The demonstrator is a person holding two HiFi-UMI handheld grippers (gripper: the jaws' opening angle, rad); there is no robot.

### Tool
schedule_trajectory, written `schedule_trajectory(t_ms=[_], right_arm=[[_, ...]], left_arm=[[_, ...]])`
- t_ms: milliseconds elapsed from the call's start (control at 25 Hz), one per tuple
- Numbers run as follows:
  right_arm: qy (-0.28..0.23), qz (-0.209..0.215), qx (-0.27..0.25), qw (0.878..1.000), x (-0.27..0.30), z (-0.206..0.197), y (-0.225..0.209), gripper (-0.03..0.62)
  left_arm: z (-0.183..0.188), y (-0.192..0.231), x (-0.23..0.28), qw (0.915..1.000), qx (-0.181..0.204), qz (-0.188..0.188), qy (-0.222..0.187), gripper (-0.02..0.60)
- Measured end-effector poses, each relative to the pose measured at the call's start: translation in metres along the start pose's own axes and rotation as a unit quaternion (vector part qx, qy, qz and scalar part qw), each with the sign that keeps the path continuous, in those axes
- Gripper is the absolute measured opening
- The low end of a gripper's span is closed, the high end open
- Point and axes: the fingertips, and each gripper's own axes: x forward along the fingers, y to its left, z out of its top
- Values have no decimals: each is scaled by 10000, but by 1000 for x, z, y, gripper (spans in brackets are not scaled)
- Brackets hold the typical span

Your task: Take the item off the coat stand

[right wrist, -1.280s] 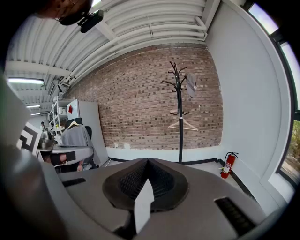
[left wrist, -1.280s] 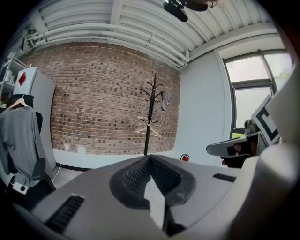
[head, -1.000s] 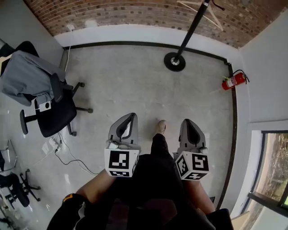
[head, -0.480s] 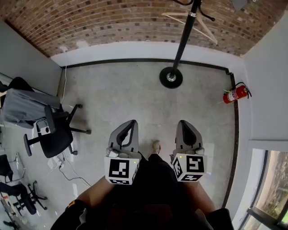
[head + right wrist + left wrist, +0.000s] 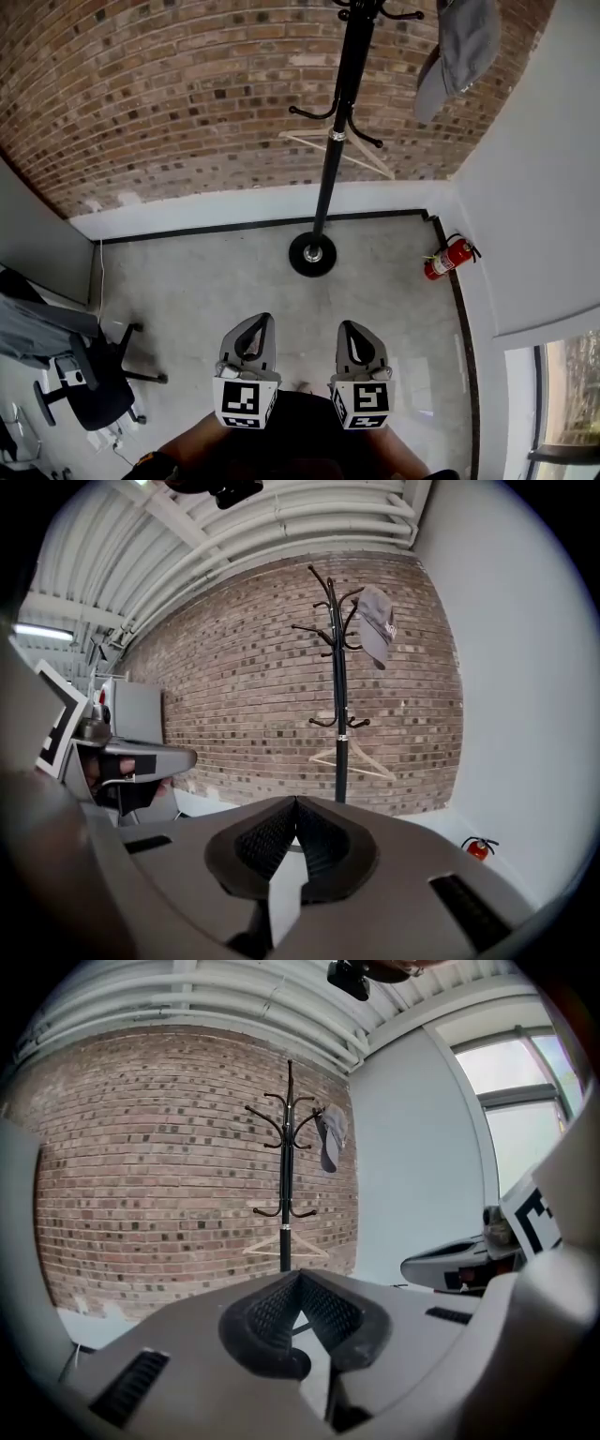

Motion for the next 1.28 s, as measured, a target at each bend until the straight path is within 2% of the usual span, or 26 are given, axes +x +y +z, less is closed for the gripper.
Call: schedule_trajectory(t_ms=[200,400,560,760,880,960,1280], right_arm=[[-128,-975,71,9951,56,47,-29,14],[-396,-1853,130,9818,106,109,-54,14],[-719,-2425,91,9674,138,149,-78,14],[-1282,-2974,-36,9461,157,207,-116,19],[-1623,-3124,60,9360,165,235,-145,143],[-1793,-3211,103,9299,171,250,-167,168],[-2475,-3565,40,9009,197,294,-235,193]], left_arm=[[38,45,71,9980,114,-600,-150,25],[78,93,131,9922,269,-1188,-249,25],[93,127,166,9881,319,-1473,-289,25],[101,158,197,9871,256,-1550,-302,25],[109,160,210,9870,253,-1549,-347,25],[118,159,219,9874,275,-1505,-406,25],[143,145,246,9890,453,-1283,-583,25]])
